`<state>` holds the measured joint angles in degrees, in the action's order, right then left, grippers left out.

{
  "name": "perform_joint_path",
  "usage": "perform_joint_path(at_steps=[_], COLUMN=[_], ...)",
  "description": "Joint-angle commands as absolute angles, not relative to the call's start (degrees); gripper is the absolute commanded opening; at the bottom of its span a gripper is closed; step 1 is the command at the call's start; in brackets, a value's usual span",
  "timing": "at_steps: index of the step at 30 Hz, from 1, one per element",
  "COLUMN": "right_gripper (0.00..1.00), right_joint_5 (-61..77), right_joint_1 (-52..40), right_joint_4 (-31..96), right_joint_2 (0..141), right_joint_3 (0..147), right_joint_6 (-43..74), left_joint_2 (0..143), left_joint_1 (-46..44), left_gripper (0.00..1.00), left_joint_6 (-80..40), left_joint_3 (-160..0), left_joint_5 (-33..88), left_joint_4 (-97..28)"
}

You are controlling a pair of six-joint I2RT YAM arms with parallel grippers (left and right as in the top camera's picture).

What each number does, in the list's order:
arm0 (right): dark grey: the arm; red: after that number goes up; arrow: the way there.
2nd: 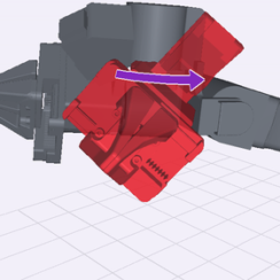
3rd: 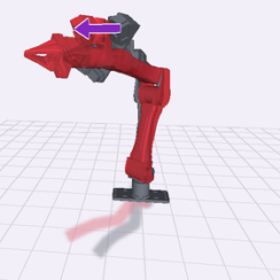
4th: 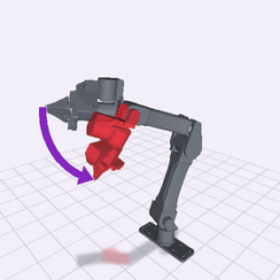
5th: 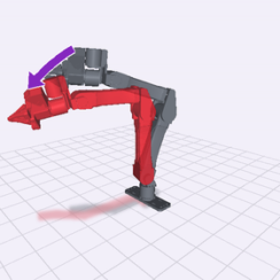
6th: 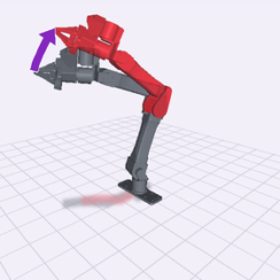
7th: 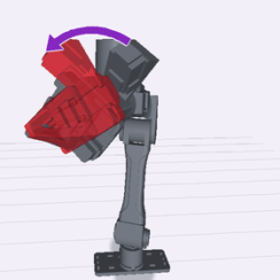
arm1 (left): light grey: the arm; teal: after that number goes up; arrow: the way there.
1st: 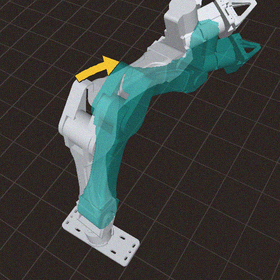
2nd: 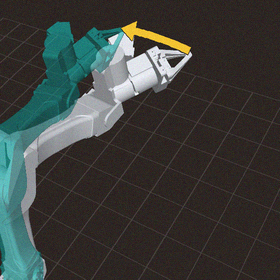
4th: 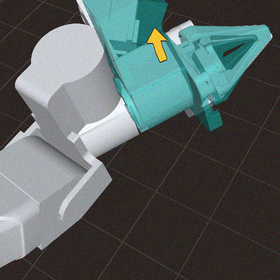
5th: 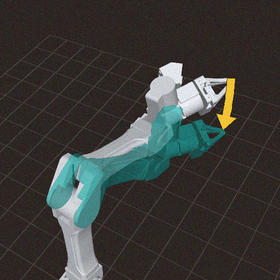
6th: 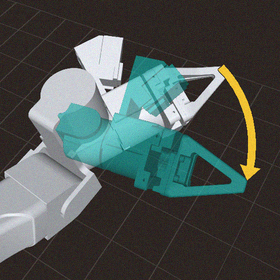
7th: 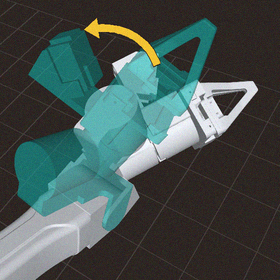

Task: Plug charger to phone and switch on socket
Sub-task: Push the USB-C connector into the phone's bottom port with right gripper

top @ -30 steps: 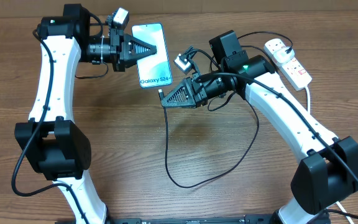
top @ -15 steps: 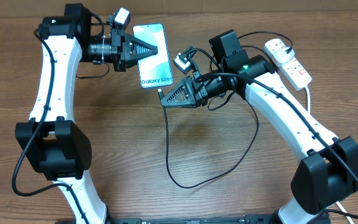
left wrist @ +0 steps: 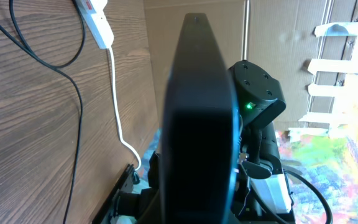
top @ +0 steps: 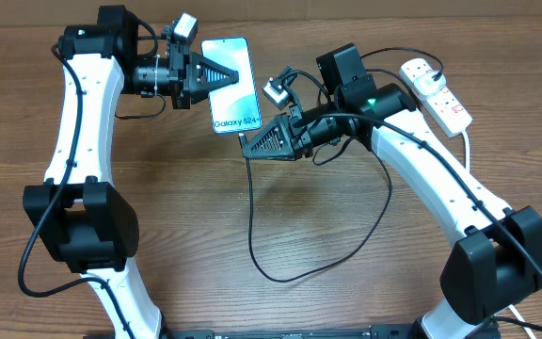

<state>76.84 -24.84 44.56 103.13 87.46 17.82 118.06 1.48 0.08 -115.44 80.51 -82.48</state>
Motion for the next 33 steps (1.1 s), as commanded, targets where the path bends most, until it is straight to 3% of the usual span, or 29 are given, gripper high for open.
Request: perform_joint_path(at_steps=[1,33], right_gripper=[0.04,0.04], right_joint_5=[75.9,72.47], right_joint_1=[-25.12,-27.57], right_joint_4=[44.18,43.77], right_joint_2=[102.85,102.85], right_joint_3=[88.47,88.47], right_joint_6=[18.09,21.06], left_joint_2=[117.75,117.75], left_joint_1=[0.67,0.69], left_gripper=[0.04,0.04], left_joint_6=[-0.45,-5.82], left_joint_3=[-115.48,-115.48], left_joint_5=[81.87,77.32], left_joint_4=[-82.46,-78.83])
